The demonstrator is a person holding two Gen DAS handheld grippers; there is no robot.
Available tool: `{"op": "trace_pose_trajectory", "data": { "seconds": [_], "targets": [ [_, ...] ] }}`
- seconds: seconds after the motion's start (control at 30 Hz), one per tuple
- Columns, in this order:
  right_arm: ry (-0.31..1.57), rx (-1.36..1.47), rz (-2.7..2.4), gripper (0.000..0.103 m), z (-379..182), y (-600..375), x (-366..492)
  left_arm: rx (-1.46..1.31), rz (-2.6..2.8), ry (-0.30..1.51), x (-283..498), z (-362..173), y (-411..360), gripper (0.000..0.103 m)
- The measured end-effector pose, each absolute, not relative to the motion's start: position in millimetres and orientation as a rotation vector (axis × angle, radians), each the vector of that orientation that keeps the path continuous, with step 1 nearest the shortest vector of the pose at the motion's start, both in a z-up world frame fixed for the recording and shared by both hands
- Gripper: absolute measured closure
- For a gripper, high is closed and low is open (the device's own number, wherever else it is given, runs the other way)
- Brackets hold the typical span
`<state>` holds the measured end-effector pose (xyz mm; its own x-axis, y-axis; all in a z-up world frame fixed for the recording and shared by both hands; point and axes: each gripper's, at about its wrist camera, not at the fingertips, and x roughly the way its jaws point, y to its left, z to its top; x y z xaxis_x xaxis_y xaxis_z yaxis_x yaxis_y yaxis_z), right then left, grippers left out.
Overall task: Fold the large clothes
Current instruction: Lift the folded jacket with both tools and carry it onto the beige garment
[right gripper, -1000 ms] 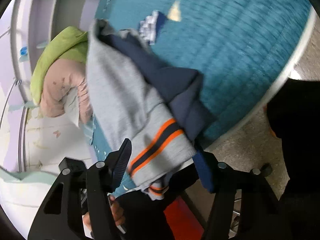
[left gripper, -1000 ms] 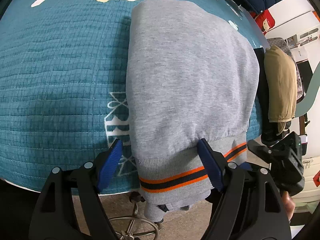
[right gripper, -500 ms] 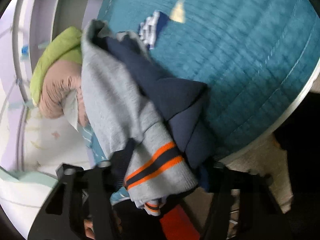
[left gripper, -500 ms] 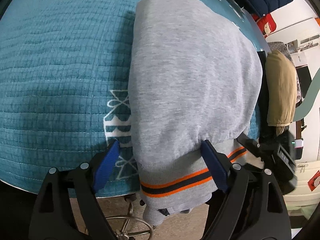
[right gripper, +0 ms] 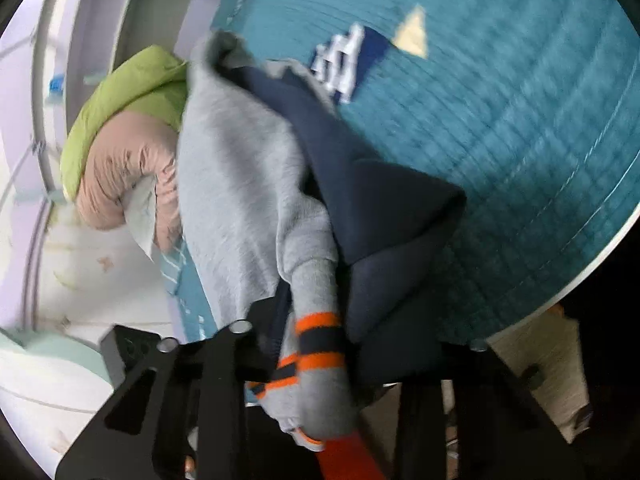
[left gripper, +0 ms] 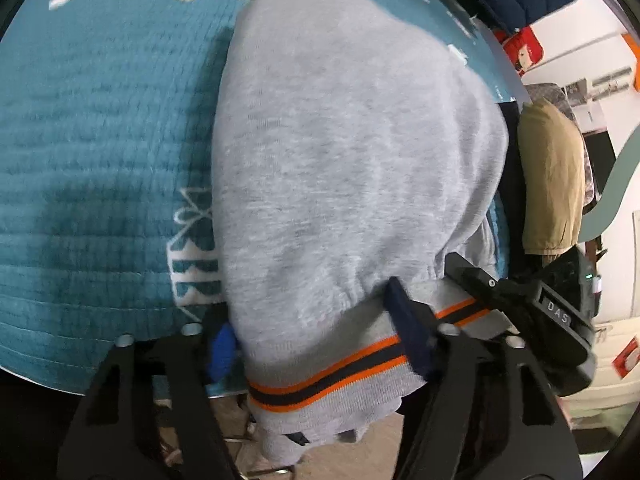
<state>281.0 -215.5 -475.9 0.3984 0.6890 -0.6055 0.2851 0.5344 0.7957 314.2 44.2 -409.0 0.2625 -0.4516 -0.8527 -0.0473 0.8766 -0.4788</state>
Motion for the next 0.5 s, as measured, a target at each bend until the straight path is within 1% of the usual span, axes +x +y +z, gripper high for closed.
{"op": "trace_pose_trajectory", "data": {
  "seconds": [0.03, 0.13, 0.23, 0.5],
  "targets": [
    [1.164, 0.988, 0.319, 0.079, -467.7, -213.3, 280.1, -0.436, -0.289, 1.27, 313.1, -403.8, 42.4, 0.05],
    [1.112, 0.836, 0.309, 0.08, -440.0, -199.2, 281.3, -0.418, -0.296, 1.222, 309.9, -388.2, 39.3, 0.055],
    [1.042, 0.753, 0.322, 0.08, -410.0, -197.5, 284.3, -0.412, -0.308, 1.162, 309.2, -364.3, 35.6, 0.057],
    [0.887, 0.61, 0.37, 0.081, -335.7, -216.2, 304.9, -0.445, -0.376, 1.004, 321.6, -291.6, 12.1, 0.058]
  ]
}}
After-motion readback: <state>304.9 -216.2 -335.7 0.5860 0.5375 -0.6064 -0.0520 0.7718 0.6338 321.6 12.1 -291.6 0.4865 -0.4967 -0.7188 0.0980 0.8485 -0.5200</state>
